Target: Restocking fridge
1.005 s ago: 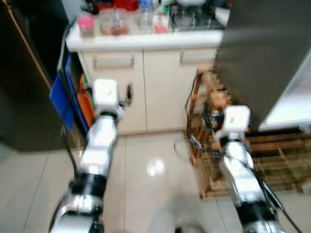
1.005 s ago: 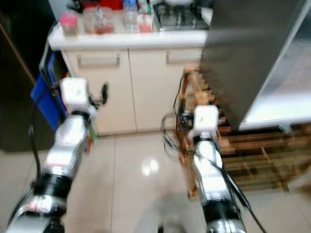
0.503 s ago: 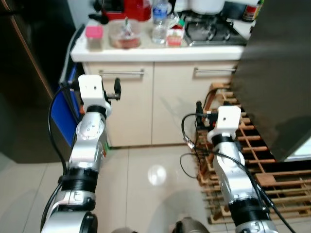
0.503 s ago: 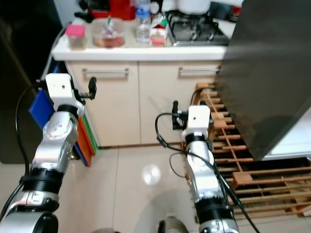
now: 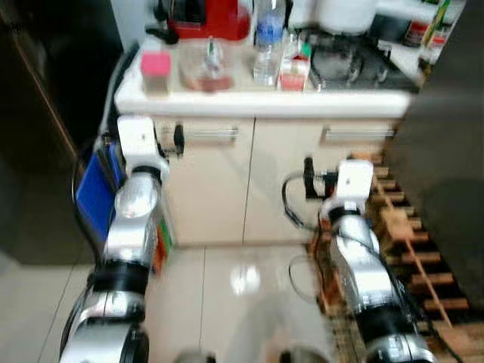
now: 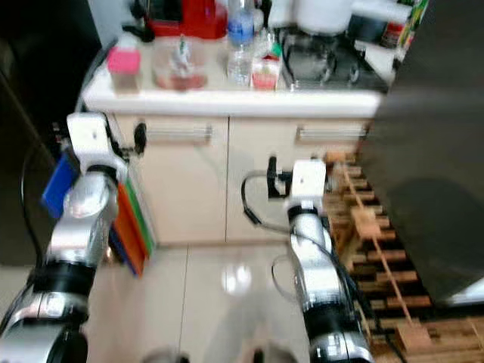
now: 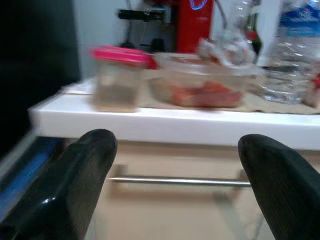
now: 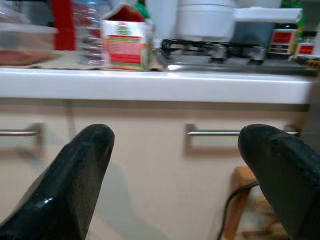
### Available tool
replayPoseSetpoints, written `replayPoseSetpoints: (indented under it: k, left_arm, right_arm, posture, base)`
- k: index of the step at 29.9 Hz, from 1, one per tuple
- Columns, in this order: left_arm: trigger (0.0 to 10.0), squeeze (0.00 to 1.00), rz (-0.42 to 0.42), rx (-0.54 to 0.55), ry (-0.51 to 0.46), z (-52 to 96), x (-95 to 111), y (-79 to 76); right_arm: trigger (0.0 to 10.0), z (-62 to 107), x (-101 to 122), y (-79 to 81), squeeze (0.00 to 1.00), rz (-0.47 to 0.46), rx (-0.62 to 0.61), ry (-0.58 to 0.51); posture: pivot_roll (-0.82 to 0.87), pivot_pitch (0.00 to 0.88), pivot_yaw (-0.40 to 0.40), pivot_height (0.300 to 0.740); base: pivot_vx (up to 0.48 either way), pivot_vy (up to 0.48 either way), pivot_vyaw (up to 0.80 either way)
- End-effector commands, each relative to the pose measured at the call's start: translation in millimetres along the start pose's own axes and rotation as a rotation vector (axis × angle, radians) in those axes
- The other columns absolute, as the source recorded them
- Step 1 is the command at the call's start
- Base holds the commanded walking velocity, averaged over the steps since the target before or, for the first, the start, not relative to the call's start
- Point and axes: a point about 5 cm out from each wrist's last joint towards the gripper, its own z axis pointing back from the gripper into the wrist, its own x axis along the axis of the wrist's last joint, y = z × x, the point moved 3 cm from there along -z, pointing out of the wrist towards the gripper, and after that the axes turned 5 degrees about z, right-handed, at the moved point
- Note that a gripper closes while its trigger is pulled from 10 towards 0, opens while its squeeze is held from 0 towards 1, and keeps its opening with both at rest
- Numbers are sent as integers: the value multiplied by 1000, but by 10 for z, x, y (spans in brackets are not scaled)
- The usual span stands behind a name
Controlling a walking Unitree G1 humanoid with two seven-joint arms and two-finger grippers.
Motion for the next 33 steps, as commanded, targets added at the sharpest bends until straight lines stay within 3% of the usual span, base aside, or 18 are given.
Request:
replayPoseSetpoints:
  k: [1,9,10,11,12,13,15,19,28,33]
  left_arm:
    - [10000,1000,7,20,-41,-17,109,31]
    - [10000,1000,18,25,-41,35,89,31]
    - [10000,1000,-1,-2,-55,32,115,-33]
    - [10000,490,-18,-21,-63,24,142,-81]
    - [10000,490,-18,-21,-63,24,142,-81]
    - [10000,0,-12,-38,-67,14,166,-120]
    - [10000,0,-5,-25,-4,-28,131,-137]
    - [10000,0,2,-58,-48,-34,280,-211]
    - [10000,0,15,-92,-18,-96,311,-376]
    - [10000,0,8,-186,-24,-129,364,-518]
  right_arm:
    - [10000,-33,13,-32,0,-10,-5,0]
    - [10000,-29,49,4,0,-12,23,-23]
    - [10000,-29,39,13,0,-23,26,-17]
    - [10000,-30,33,16,0,-25,29,-13]
    - [10000,-30,33,16,0,-25,29,-13]
    - [10000,-32,31,17,0,-26,31,-11]
    - [10000,-35,34,16,0,-24,34,-11]
    - [10000,-23,45,20,0,-23,38,-15]
    - [10000,72,14,18,0,-15,53,-5]
    - [10000,91,35,12,0,1,55,-14]
  posture:
    - [8,0,-19,703]
    - [13,0,-25,703]
    - [15,0,-30,703]
    - [14,0,-31,703]
    - [14,0,-31,703]
    - [14,0,-31,703]
    - [10,0,-29,703]
    - [-3,0,-30,703]
    - [-22,6,-41,703]
    - [-41,7,-33,703]
  base:
    - [480,0,0]
    - [480,0,335]
    - [480,0,425]
    - [307,0,0]
    - [307,0,0]
    - [0,0,0]
    - [0,0,0]
    - [0,0,0]
    - [0,0,0]
    - [0,0,0]
